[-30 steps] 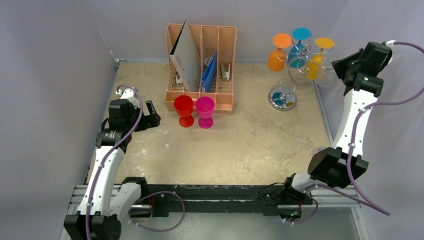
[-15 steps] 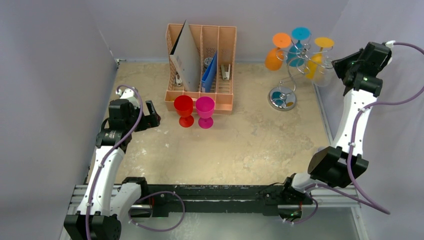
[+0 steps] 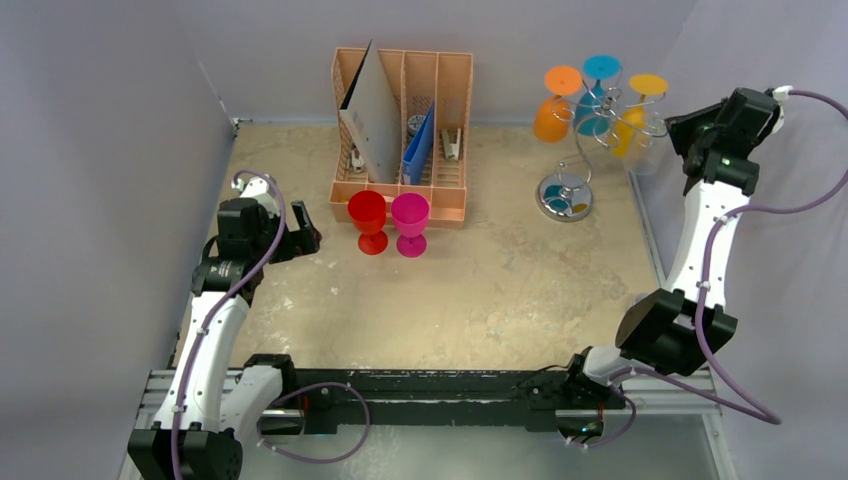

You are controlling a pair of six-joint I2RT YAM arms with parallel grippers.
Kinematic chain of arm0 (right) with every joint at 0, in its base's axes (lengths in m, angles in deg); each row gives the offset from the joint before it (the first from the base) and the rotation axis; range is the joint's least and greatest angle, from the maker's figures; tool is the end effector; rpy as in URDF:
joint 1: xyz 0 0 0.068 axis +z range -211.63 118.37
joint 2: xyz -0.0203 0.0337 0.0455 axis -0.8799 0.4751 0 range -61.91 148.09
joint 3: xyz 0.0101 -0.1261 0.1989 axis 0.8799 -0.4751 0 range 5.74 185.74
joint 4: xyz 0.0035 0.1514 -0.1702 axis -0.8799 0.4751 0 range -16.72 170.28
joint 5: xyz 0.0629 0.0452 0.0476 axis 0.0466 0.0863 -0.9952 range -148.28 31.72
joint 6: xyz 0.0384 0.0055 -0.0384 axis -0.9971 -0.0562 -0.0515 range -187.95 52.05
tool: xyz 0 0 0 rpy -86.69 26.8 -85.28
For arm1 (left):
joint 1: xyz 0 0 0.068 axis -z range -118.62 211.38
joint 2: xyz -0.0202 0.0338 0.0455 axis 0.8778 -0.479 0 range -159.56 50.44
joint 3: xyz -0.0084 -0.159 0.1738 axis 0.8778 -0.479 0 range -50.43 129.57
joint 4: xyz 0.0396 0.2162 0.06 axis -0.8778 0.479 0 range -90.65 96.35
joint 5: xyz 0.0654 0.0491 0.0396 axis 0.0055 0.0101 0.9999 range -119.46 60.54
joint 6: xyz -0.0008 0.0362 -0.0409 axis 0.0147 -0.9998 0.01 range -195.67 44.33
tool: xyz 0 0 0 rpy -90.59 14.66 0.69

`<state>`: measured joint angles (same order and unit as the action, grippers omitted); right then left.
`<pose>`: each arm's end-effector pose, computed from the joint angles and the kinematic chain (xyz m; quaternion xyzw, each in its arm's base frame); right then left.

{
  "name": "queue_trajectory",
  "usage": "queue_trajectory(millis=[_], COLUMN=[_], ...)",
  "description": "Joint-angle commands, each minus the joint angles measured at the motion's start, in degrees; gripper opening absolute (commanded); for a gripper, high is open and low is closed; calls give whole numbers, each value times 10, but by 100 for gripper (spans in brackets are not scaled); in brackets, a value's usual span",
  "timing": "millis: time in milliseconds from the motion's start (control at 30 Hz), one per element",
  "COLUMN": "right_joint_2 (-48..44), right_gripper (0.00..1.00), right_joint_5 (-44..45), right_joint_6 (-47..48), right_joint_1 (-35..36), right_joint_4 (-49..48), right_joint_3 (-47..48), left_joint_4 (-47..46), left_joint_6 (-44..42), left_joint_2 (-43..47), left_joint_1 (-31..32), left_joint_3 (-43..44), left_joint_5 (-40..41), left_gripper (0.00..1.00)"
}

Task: Take the wine glass off the wine glass rack
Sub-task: Pick up the wine glass from the wine rack.

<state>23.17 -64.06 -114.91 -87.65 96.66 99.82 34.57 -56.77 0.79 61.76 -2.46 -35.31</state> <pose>0.2752 -0.1302 0.4027 0.4444 0.6528 0.1504 0.5948 0.1726 -0.0048 0.2728 -0.1212 0.8854 -0.1198 0.4325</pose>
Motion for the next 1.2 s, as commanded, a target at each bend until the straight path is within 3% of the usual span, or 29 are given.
queue_trajectory(millis=[0, 400, 700, 1167], right_joint_2=[1, -6, -13, -48], right_gripper=[19, 16, 0, 0], right_joint_5=[-38, -62, -66, -85], right_joint_6=[-15, -37, -47, -130], right_joint_1=[6, 3, -1, -25], right_joint_4=[-12, -32, -28, -66], right_joint_3=[-16, -36, -38, -72], left_joint_4=[-20, -20, -20, -19], left_joint_6=[-6, -7, -6, -6], left_joint_2=[-1, 0, 1, 2], left_joint_1=[-3, -3, -3, -3], left_joint_3=[0, 1, 0, 0], left_joint_5=[-8, -8, -7, -6], left_gripper=[100, 100, 100, 100])
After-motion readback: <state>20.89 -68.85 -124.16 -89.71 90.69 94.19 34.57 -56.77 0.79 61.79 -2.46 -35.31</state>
